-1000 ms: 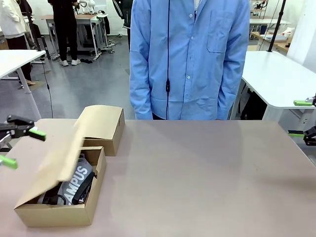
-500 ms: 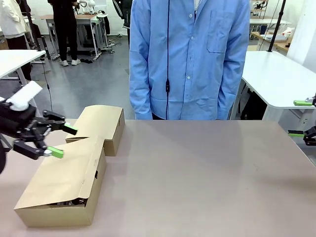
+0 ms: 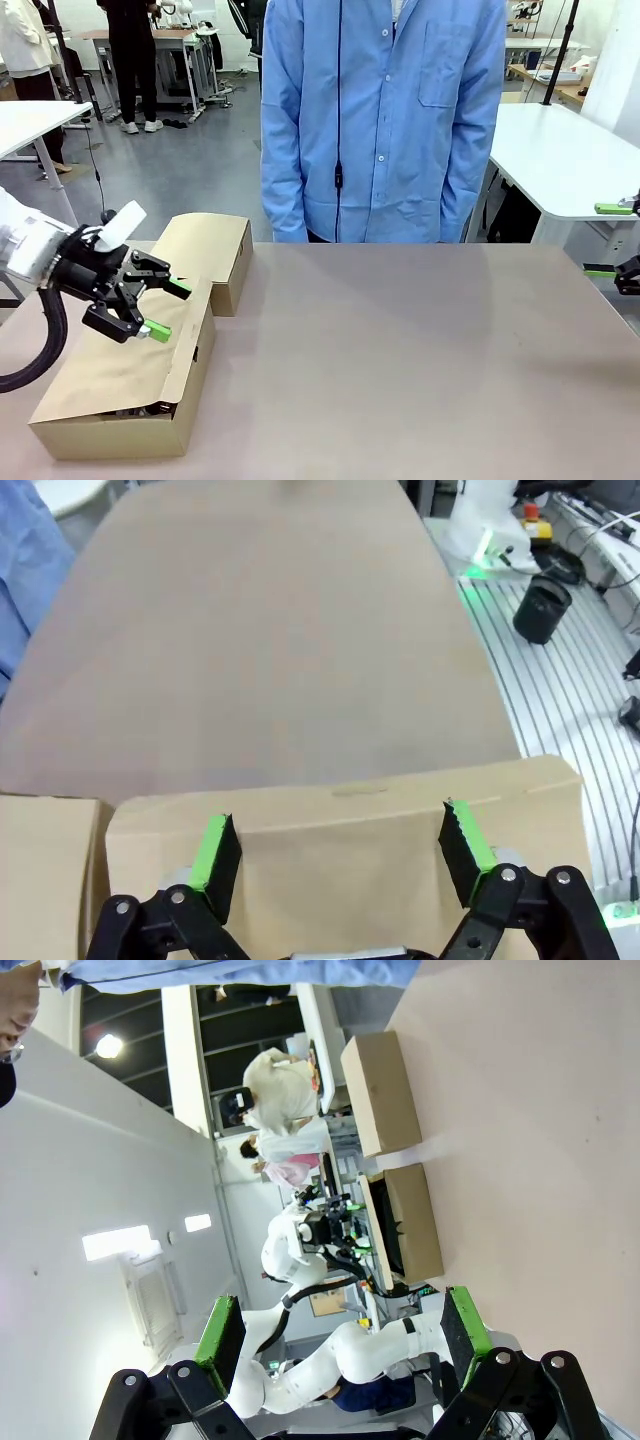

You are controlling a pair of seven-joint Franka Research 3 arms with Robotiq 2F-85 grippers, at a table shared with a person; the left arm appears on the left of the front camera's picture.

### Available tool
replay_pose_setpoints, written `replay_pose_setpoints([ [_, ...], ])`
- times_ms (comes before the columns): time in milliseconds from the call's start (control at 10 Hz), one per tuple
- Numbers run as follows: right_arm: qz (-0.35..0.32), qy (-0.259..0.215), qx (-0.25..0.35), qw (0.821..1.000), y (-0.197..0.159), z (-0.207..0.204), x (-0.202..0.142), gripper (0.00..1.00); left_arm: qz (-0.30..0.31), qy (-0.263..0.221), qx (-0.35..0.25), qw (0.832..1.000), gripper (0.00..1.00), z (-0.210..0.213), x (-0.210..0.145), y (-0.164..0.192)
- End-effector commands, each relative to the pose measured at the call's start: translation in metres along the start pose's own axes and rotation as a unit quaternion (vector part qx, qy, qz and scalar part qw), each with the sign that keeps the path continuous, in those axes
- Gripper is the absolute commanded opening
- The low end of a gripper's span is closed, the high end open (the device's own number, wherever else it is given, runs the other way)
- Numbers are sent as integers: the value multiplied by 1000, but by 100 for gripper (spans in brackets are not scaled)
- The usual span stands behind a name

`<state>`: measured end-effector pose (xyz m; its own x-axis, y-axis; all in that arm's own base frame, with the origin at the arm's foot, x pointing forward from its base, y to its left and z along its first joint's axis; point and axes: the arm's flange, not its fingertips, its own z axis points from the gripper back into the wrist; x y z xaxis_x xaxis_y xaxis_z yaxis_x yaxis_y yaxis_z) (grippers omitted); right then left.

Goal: Place items inside the box.
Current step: Close the lid of the Mailer Box closest to the robot.

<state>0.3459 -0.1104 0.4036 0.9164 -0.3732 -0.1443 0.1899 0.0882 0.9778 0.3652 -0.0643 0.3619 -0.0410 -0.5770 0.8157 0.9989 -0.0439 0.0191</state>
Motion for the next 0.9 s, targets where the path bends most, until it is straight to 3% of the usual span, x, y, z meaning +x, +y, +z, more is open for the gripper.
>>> replay_pose_setpoints([
  [0, -7, -1, 9, 1000, 6, 0, 0, 100, -1, 24, 7, 1000, 100, -39, -31, -101],
  [300, -7, -1, 9, 1000, 6, 0, 0, 100, 13, 14, 23, 1000, 100, -29, -37, -93],
  [500, -7, -1, 9, 1000, 6, 0, 0, 100, 32, -19, 25, 999, 100, -5, -30, -81],
  [700, -7, -1, 9, 1000, 6, 0, 0, 100, 118, -59, -29, 991, 100, 67, -11, -64],
  [800, -7, -1, 9, 1000, 6, 0, 0, 100, 201, -53, -37, 977, 100, 99, 0, -60],
])
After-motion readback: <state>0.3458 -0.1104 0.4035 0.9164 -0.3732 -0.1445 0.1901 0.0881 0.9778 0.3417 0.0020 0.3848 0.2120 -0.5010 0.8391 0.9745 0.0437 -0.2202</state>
